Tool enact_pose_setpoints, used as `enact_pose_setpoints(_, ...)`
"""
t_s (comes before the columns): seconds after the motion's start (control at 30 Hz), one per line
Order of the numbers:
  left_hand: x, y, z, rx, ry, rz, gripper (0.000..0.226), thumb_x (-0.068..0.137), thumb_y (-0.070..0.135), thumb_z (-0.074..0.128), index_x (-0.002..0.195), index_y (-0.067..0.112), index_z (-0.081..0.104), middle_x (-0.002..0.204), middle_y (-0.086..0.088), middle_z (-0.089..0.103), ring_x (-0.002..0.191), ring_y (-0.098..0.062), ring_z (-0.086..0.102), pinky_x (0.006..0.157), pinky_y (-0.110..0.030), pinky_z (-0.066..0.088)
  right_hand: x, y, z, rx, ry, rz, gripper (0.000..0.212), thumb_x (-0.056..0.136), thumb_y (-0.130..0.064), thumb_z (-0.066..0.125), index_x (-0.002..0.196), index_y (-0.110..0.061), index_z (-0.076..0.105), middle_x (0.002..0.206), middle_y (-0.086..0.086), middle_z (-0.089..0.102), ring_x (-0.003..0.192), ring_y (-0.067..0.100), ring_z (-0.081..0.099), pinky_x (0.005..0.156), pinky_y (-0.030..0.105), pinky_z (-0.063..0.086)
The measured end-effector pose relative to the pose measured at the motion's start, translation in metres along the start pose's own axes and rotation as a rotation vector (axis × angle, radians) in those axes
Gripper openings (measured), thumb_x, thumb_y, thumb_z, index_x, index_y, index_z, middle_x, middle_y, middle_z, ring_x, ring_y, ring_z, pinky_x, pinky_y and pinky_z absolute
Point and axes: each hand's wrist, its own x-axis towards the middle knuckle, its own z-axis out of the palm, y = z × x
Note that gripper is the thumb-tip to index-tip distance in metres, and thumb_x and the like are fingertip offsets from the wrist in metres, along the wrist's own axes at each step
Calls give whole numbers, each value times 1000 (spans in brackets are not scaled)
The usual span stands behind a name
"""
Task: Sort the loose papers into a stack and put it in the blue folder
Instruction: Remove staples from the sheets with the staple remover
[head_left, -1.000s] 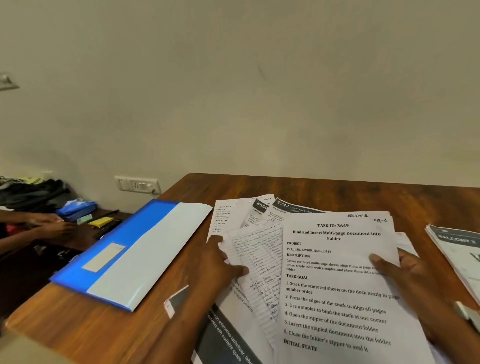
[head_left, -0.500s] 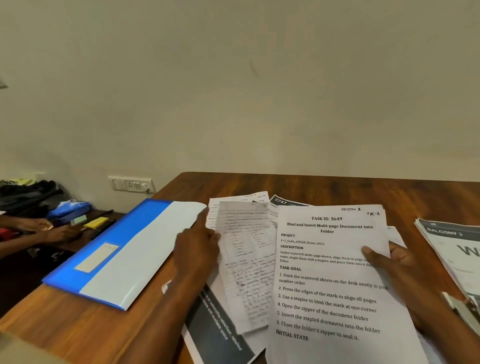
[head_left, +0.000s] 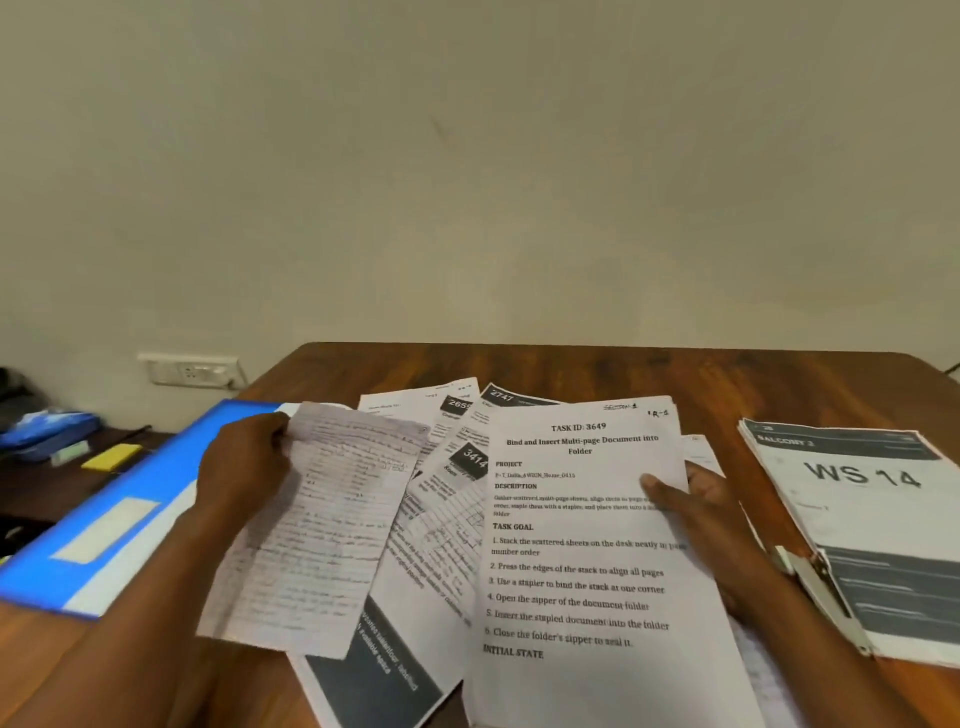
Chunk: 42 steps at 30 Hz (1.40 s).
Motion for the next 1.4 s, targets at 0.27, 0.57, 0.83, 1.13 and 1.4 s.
enact_pose_setpoints(0.27,-31,48,28,156,49,180,73,81,26,83,144,8,52,128,-23,63,110,-45,60,90,-55,48,5,4,-8,6,13,19,108,32,-52,105,122,-3,68,120,20,75,104,41,75,86,49,63)
enact_pose_setpoints(0.57,-84,121,62,206,-273,398,69,101,68,38,153,23,42,161,1,45,156,-23,27,130,-54,6,6,4,-16,82,60,54,43,84,-14,70,125,-2,67,124,22,74,107,43,74,87,50,63)
enact_pose_setpoints(0.83,-77,130,63,44,-267,254,67,94,63,62,148,29,46,144,5,60,137,-23,48,124,-56,20,4,1,-11,59,52,81,78,61,-31,94,128,-3,67,123,21,74,113,50,69,104,69,48)
enact_pose_setpoints(1.13,-52,137,24,-337,-161,71,11,102,34,67,94,30,73,93,14,75,77,-3,70,67,-23,54,-1,-7,-6,61,86,107,51,80,-17,75,128,-1,67,123,23,74,112,50,69,105,70,47)
enact_pose_setpoints(1.4,-22,118,-45,-566,194,121,11,98,30,71,92,22,77,84,13,74,78,-2,68,67,-15,50,-1,-11,-6,7,88,134,69,68,-33,94,125,-5,68,119,22,76,106,51,72,98,73,50)
